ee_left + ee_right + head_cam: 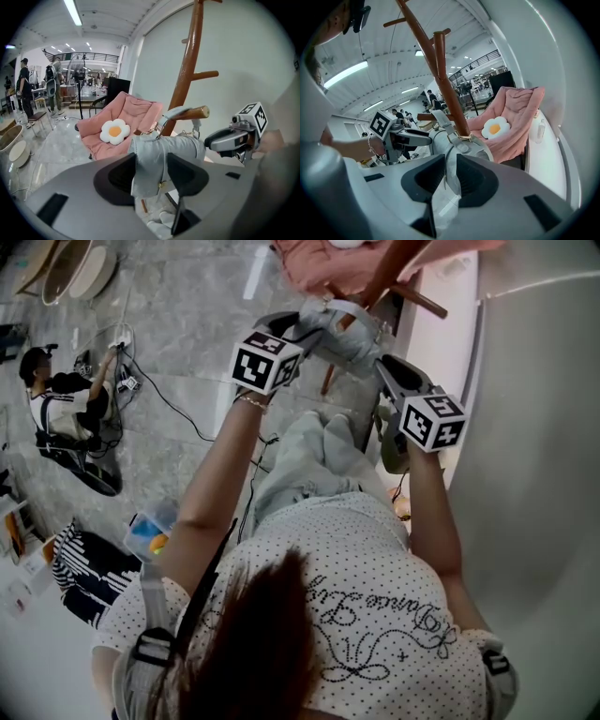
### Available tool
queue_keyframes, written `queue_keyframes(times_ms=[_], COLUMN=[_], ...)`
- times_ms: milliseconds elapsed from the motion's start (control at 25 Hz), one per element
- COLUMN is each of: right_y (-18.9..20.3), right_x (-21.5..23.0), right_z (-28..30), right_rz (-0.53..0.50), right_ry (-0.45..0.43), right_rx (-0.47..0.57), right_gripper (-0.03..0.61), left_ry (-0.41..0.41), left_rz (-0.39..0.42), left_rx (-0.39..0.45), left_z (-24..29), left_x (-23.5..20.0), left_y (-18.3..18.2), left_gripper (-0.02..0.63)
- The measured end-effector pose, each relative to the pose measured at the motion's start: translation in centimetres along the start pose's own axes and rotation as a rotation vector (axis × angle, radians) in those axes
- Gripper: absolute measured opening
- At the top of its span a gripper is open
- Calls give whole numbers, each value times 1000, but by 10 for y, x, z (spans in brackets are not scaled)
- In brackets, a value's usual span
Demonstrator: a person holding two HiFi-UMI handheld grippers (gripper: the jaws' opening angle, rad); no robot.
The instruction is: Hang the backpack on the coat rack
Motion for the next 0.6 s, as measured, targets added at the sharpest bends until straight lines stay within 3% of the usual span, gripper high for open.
queue_keyframes(times_ms=[200, 600], right_y=[2, 6], right_x=[7, 12], right_z=[-5, 1], right_rz=[33, 0], right_ry=[20, 48], right_rx=[-6, -23], right_gripper=[57, 38], left_ry=[-19, -33], left_rz=[18, 30], left_rx=[-24, -49], left_z=[-3, 2], left_x=[3, 0], left_y=[-4, -6], left_gripper=[210, 215])
Point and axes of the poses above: the fingertips, and each gripper's own axes: z forward along the fingers, x to its right, y out of its underside, the point moved 7 cm from there along -z, backward along the fingers, and after that the axes turned 10 degrees about y, right-handed, at the moved point
